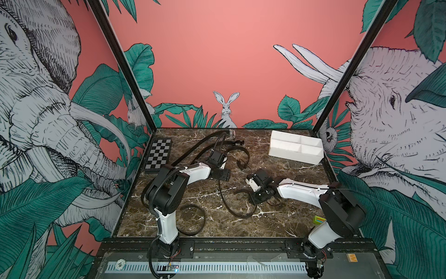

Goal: Place the belts into the storage roll
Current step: Roll the belt at the center of the board.

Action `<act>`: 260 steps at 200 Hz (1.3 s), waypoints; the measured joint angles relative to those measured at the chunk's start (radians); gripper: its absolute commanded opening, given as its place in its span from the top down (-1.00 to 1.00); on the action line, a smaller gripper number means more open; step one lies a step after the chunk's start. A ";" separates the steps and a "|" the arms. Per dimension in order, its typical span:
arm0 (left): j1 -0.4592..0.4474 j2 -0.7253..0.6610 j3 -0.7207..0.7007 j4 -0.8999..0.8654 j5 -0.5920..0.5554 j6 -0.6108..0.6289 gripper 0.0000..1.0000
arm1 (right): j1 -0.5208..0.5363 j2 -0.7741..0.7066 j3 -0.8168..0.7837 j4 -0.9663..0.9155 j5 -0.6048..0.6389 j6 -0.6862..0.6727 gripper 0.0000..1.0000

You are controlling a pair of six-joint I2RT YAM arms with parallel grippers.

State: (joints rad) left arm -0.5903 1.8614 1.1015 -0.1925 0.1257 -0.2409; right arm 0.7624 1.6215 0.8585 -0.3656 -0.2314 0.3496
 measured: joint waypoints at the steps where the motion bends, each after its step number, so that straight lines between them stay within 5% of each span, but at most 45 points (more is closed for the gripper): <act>1: -0.002 0.000 0.001 0.001 0.002 0.000 -0.49 | 0.003 0.003 0.004 0.000 -0.002 0.000 0.27; 62: -0.013 -0.040 -0.034 -0.019 0.004 0.003 -0.72 | 0.037 0.064 0.122 -0.054 0.013 -0.014 -0.02; 148: -0.072 -0.309 -0.076 -0.111 -0.079 0.007 -0.77 | -0.187 -0.174 0.157 -0.208 0.018 -0.012 -0.48; 191: -0.220 -0.282 -0.076 -0.165 -0.089 0.071 -0.68 | -0.299 -0.047 0.275 -0.164 0.056 0.043 -0.50; 260: -0.251 -0.144 -0.039 -0.174 -0.102 0.126 -0.49 | -0.344 0.276 0.469 -0.028 0.057 0.122 -0.51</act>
State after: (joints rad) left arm -0.8410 1.7172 1.0630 -0.3668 0.0235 -0.1146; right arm 0.4179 1.8973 1.3277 -0.3939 -0.1745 0.4717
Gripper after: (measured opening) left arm 0.763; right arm 0.752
